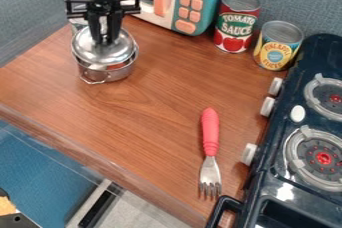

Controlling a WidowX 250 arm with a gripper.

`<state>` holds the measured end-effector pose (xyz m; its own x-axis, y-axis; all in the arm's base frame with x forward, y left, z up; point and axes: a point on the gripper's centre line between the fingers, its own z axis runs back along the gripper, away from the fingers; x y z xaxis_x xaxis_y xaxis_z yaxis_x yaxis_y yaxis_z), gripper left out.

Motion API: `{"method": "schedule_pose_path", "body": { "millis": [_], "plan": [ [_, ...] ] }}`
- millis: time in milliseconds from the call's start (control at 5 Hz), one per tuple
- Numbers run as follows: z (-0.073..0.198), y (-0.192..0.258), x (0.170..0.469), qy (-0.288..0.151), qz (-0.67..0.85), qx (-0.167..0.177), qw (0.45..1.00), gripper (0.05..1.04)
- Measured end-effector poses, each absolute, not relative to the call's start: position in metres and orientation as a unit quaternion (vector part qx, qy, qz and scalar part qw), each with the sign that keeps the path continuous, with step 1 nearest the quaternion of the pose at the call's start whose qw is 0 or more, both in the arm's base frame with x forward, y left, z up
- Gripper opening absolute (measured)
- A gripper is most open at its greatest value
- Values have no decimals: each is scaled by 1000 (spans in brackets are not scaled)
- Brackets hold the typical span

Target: Put the lid back on the silver pot

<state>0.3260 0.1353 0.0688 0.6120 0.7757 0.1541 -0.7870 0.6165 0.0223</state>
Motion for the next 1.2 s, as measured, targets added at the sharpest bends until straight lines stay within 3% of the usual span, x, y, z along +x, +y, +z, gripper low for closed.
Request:
{"method": "schedule_pose_path", "body": {
  "millis": [600, 800, 1200],
  "plan": [
    [55, 140, 333, -51, 437, 45, 897, 283],
    [56, 139, 335, -49, 431, 41, 900, 343],
    [55, 136, 331, -26, 428, 36, 903, 937]
  ]
}}
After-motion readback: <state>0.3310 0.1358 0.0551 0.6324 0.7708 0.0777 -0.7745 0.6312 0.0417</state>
